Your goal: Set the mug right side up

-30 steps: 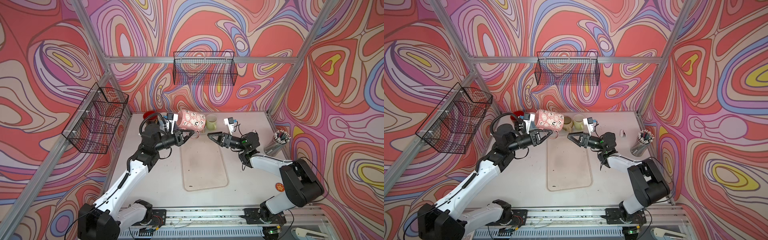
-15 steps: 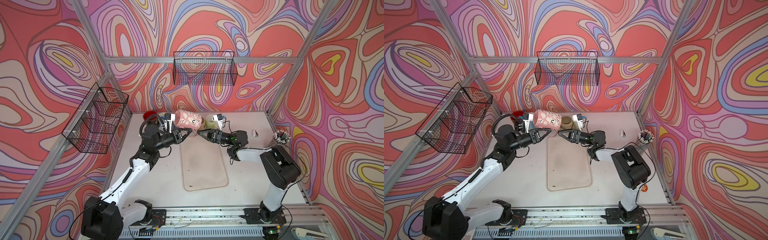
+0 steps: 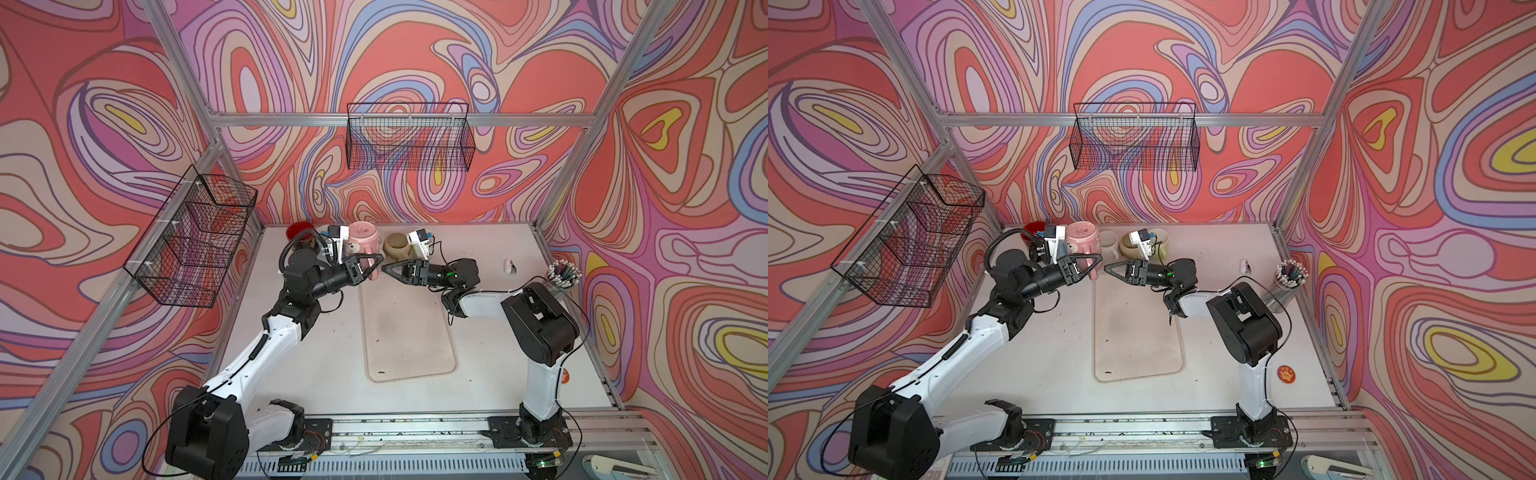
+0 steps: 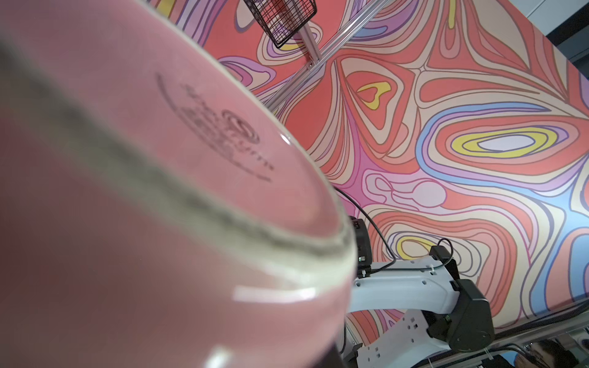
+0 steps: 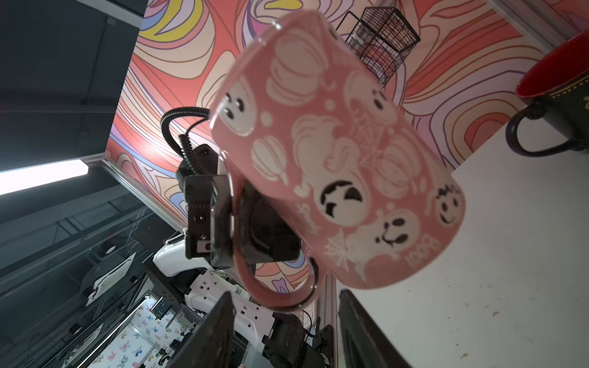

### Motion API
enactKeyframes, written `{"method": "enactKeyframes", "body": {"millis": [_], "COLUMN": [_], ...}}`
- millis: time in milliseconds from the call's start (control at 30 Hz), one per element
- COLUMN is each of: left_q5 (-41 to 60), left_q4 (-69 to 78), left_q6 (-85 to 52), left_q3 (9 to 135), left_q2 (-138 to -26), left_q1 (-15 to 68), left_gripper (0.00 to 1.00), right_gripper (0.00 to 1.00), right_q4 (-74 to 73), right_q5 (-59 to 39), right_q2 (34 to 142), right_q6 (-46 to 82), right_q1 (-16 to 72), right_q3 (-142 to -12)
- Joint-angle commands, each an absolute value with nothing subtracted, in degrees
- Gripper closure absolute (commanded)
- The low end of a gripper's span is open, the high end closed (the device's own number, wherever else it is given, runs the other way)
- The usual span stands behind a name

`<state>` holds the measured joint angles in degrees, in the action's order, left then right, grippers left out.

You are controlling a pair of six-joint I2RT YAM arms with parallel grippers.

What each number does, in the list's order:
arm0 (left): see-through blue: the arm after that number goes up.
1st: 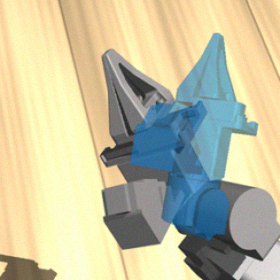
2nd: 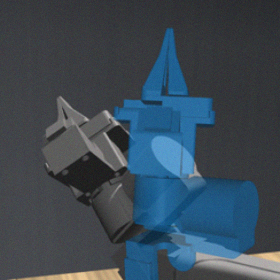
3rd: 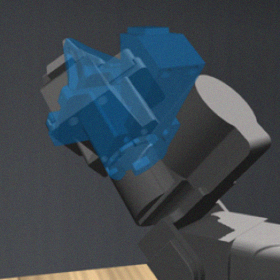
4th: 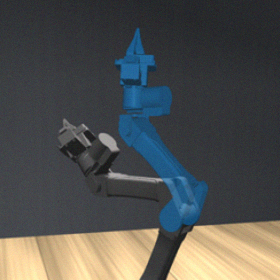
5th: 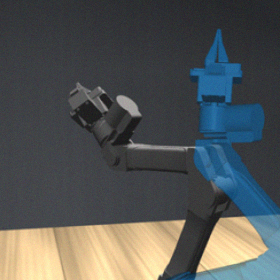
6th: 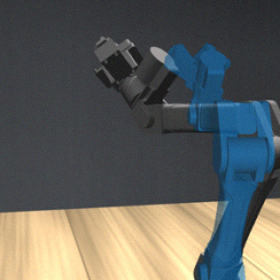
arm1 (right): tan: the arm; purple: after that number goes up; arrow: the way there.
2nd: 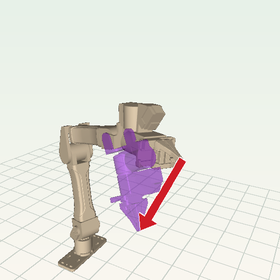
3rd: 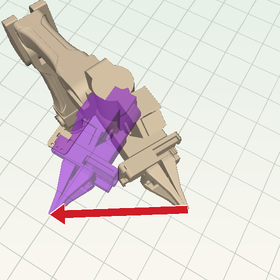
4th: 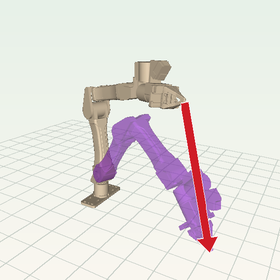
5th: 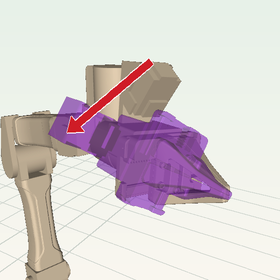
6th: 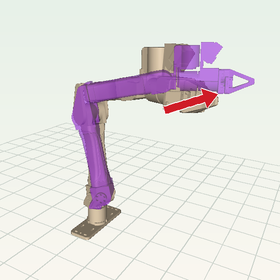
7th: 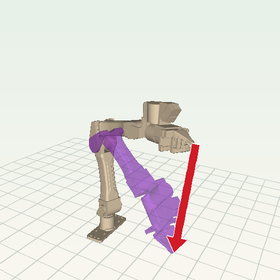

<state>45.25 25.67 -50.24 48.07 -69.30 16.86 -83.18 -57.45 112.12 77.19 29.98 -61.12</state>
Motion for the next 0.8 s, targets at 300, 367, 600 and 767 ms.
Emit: {"method": "enactKeyframes", "body": {"millis": [300,367,600,767], "left_q5": [43.21,42.31,36.18,34.51], "left_q4": [29.17,30.0,23.03,31.94], "left_q6": [-46.8,-46.68,-38.42,-39.51], "left_q3": [46.57,45.65,47.49,44.92], "left_q2": [-70.74,-71.64,-75.56,-81.94], "left_q1": [16.67,17.6,27.6,31.19], "left_gripper": [1.0,1.0,1.0,1.0], "right_gripper": [0.48,0.49,0.51,0.52], "right_q4": [-85.28,-85.39,-85.1,-85.0], "right_q5": [-56.97,-56.55,-56.67,-57.16], "right_q2": [110.8,109.36,102.71,97.5], "right_q6": [76.51,76.38,76.13,76.52], "right_q1": [27.48,25.52,17.22,12.33], "right_q3": [-56.87,-54.57,-46.09,-40.98]}}
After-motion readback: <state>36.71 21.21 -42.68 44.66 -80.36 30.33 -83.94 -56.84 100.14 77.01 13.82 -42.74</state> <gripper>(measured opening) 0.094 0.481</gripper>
